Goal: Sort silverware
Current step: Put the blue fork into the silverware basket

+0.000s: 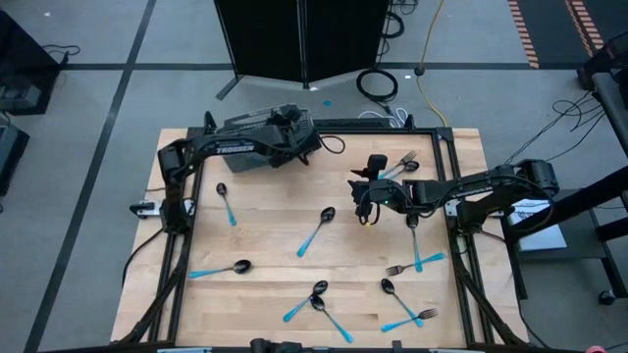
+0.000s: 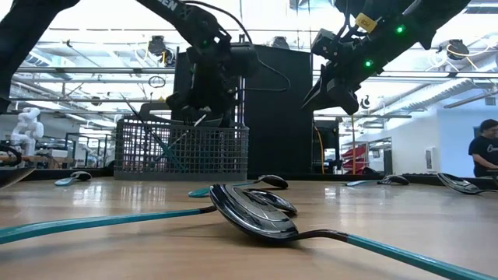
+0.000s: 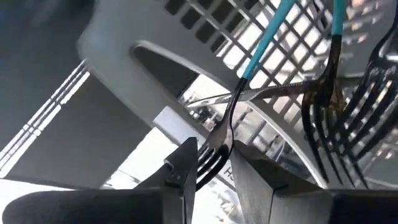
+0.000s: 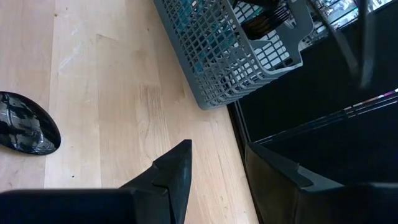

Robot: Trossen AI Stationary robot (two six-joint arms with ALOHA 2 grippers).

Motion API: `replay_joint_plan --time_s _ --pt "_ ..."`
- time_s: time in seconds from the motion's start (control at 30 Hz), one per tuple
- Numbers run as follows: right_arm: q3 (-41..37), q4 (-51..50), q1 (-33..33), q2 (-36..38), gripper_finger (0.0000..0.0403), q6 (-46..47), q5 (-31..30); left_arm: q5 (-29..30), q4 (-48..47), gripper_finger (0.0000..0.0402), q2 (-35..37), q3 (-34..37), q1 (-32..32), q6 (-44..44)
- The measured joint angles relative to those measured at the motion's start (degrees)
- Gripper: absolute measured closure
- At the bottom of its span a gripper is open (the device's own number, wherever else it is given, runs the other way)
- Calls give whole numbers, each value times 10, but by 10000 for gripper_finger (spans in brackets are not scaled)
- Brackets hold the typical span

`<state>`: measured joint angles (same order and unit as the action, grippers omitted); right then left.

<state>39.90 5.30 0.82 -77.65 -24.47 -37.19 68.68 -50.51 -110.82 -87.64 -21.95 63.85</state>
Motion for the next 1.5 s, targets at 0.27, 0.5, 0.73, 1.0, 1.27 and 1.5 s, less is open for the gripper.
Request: replay_joint_plan --time_s 0.27,0.5,0.73,1.0,1.27,1.5 --pt "0 1 0 0 259 0 0 -48 -27 308 44 -2 47 12" --pt "0 1 0 0 259 3 -3 -48 -31 308 55 -3 65 15" --pt "0 -8 0 0 259 8 -3 -64 -30 308 70 -3 78 -6" --pt "0 -57 0 0 259 -3 -7 -271 -28 308 152 -3 102 -238" --pt "0 -130 -5 0 259 -2 -120 -697 65 308 168 10 106 -514" --pt "0 -220 -8 11 259 85 -131 -690 164 308 157 96 167 -516"
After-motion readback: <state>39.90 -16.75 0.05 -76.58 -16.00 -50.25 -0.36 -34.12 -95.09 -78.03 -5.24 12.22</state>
